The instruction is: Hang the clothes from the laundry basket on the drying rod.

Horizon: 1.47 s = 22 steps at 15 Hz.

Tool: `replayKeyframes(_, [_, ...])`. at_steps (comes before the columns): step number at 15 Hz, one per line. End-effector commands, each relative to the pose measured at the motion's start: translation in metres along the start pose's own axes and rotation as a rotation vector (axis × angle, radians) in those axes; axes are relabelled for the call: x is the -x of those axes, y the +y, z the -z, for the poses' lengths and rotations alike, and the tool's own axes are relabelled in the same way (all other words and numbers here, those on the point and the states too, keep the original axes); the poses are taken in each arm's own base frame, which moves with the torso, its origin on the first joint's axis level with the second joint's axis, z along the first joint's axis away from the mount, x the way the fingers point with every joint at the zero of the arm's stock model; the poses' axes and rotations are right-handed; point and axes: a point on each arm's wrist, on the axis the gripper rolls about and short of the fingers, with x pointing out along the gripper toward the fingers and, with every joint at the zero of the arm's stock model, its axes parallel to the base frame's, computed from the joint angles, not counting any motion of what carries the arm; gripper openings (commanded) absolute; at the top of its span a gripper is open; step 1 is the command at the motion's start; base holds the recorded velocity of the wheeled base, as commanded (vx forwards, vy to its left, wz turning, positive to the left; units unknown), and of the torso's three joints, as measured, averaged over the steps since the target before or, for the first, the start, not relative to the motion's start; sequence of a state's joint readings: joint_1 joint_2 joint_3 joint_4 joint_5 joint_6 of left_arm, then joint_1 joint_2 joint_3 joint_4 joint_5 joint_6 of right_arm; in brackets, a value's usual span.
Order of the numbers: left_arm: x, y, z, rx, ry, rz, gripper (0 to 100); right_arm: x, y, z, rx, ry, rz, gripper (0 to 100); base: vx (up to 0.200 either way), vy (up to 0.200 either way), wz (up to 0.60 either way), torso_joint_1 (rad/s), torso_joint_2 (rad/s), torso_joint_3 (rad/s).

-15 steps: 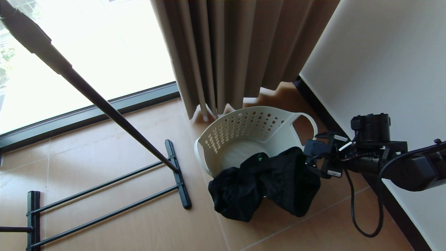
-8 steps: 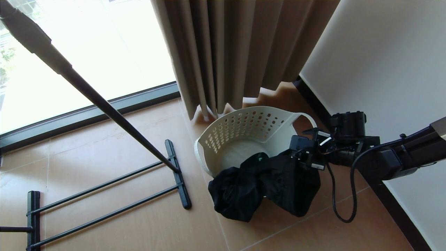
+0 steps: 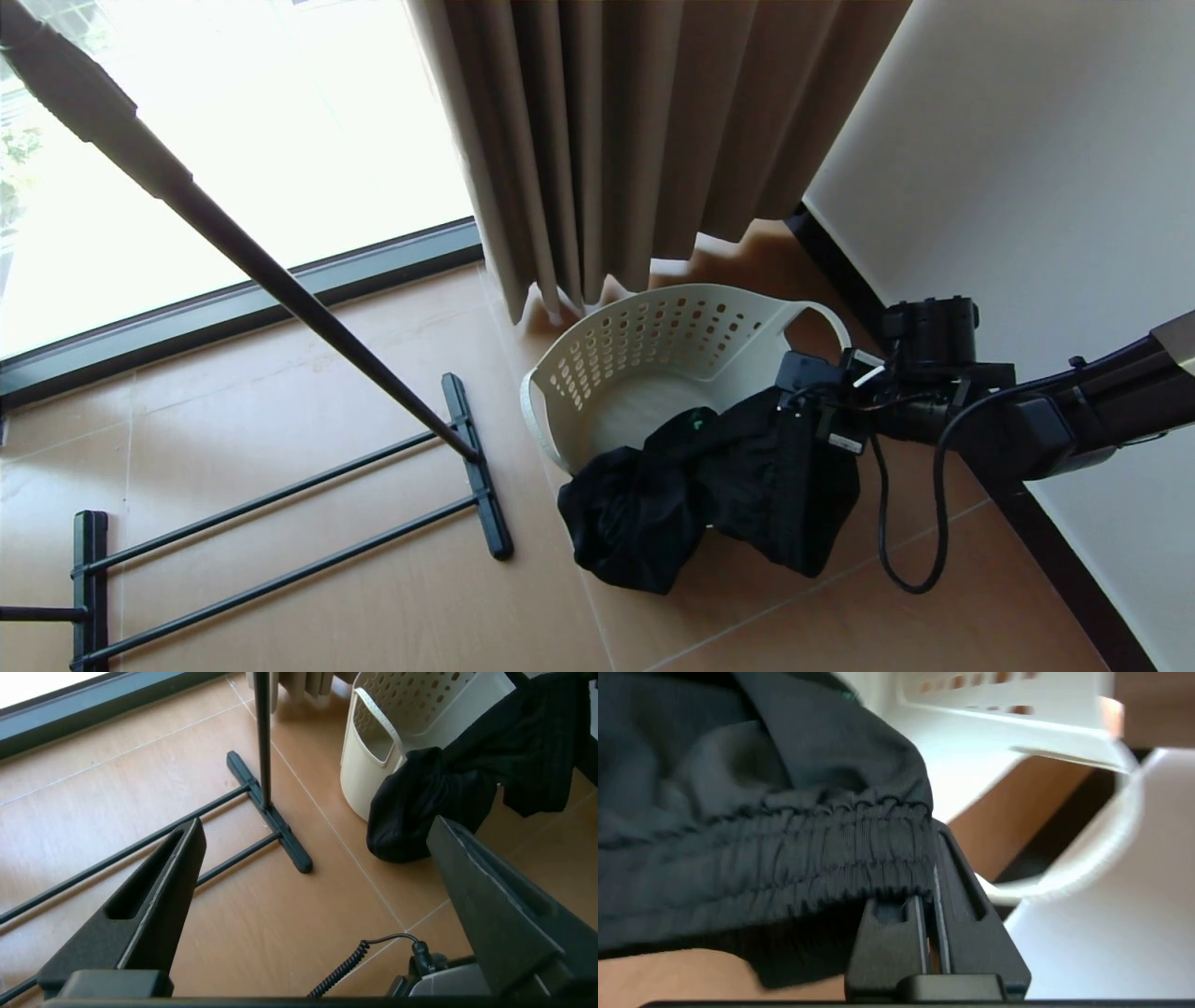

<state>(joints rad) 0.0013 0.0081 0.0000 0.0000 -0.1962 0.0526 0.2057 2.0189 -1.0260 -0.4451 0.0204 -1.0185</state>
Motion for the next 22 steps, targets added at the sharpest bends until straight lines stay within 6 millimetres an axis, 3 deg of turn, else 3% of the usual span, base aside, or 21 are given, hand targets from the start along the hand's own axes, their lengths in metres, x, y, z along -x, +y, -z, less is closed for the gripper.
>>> replayKeyframes(1, [0.0,0.0,0.0,-0.001,0.0,0.0,100,0.05,-0.017,-0.014,-0.062,-0.058,0.081,0,0.0,0.0,0.0,0.0,0.0,0.0])
replayKeyframes(3, [0.0,0.0,0.0,-0.001,0.0,0.0,100,0.112,-0.022,-0.024,-0.119,-0.117,0.13,0,0.0,0.0,0.0,0.0,0.0,0.0])
replayKeyframes(4, [0.0,0.0,0.0,-0.001,0.0,0.0,100,0.138,-0.02,-0.029,-0.14,-0.139,0.13,0,0.0,0.0,0.0,0.0,0.0,0.0])
replayKeyframes(5, [0.0,0.0,0.0,0.0,0.0,0.001,100,0.18,-0.015,-0.037,-0.197,-0.18,0.127,0,0.0,0.0,0.0,0.0,0.0,0.0])
replayKeyframes(6, [0.0,0.0,0.0,0.0,0.0,0.0,100,0.2,-0.013,-0.04,-0.221,-0.203,0.133,0,0.0,0.0,0.0,0.0,0.0,0.0])
replayKeyframes(7, [0.0,0.0,0.0,0.0,-0.001,0.003,100,0.24,-0.007,-0.043,-0.261,-0.246,0.151,0,0.0,0.0,0.0,0.0,0.0,0.0])
replayKeyframes(9, [0.0,0.0,0.0,0.001,0.001,0.002,100,0.278,0.002,-0.038,-0.328,-0.308,0.164,0,0.0,0.0,0.0,0.0,0.0,0.0])
replayKeyframes(11, [0.0,0.0,0.0,-0.001,0.001,0.005,100,0.286,0.015,-0.026,-0.379,-0.314,0.156,0,0.0,0.0,0.0,0.0,0.0,0.119])
replayKeyframes(13, [0.0,0.0,0.0,-0.001,0.001,0.005,100,0.279,0.029,-0.017,-0.482,-0.292,0.109,0,0.0,0.0,0.0,-0.002,0.0,0.176])
replayKeyframes(16, [0.0,0.0,0.0,-0.002,0.001,0.008,100,0.259,0.033,-0.018,-0.676,-0.339,0.099,0,0.0,0.0,0.0,0.004,0.0,0.199])
replayKeyframes(22, [0.0,0.0,0.0,-0.022,0.0,0.021,100,0.229,0.048,-0.014,-0.687,-0.367,0.065,0,0.0,0.0,0.0,0.011,-0.11,0.094])
